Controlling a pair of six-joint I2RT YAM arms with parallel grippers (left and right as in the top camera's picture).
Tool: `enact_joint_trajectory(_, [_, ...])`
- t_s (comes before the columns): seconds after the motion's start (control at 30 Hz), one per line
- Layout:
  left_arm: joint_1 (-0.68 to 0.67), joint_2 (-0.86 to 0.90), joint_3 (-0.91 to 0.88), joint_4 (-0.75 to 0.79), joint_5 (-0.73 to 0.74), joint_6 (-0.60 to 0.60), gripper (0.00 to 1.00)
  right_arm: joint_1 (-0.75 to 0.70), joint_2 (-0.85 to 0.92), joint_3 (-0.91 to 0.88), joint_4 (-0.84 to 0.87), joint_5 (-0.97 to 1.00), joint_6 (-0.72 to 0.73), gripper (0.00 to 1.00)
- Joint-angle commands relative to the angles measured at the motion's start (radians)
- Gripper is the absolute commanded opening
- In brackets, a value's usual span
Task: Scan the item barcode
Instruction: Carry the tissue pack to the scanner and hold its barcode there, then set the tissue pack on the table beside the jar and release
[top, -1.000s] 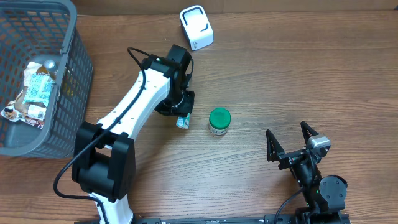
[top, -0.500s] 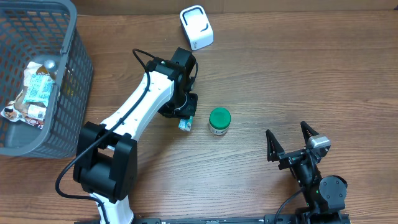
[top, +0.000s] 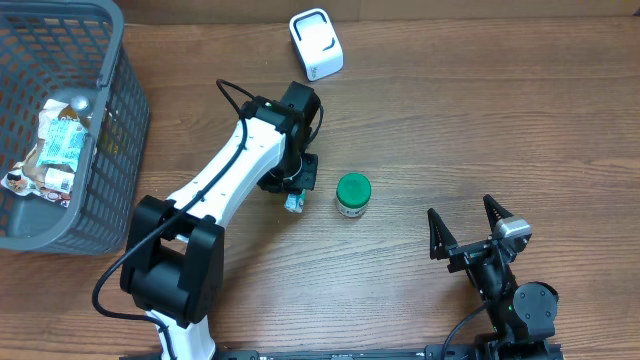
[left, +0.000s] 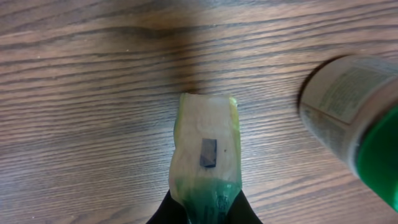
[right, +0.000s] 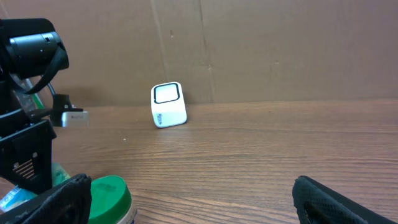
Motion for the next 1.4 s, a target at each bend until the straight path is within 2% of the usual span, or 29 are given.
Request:
enact_joint_trajectory(0.0, [-0.019,0.032,-0.013,0.005,-0.043,-0.031,0.05,-0.005,-0.008,-0.011,0.005,0.006,-0.001,1.00])
enact_joint_trajectory(0.6, [-0.034,0.039,-0.077,0.055,-0.047,-0.074,0.11,-0.005,-0.008,-0.011,0.005,0.005,-0.001,1.00])
enact_joint_trajectory(0.8, [-0.034,0.039,-0.078,0.055,-0.047,-0.076,0.27,-0.005,-0.008,-0.011,0.005,0.005,-0.001,1.00])
enact_joint_trajectory(0.87, [-0.034,0.039,-0.078,0.055,-0.047,-0.076,0.42,-0.005,-0.008,-0.011,0.005,0.005,-0.001,1.00])
enact_joint_trajectory(1.0, [-0.034,0.039,-0.078,0.055,-0.047,-0.076,0.57,-0.005,-0.008,-0.011,0.005,0.005,-0.001,1.00])
enact_joint_trajectory(1.07, [-0.034,0.039,-0.078,0.054,-0.047,-0.076,0.61,-0.005,-0.008,-0.011,0.005,0.005,-0.001,1.00])
enact_joint_trajectory(1.37, [-0.034,0.039,-0.078,0.055,-0.047,-0.075,0.62,-0.005,-0.008,-0.011,0.005,0.005,-0.001,1.00])
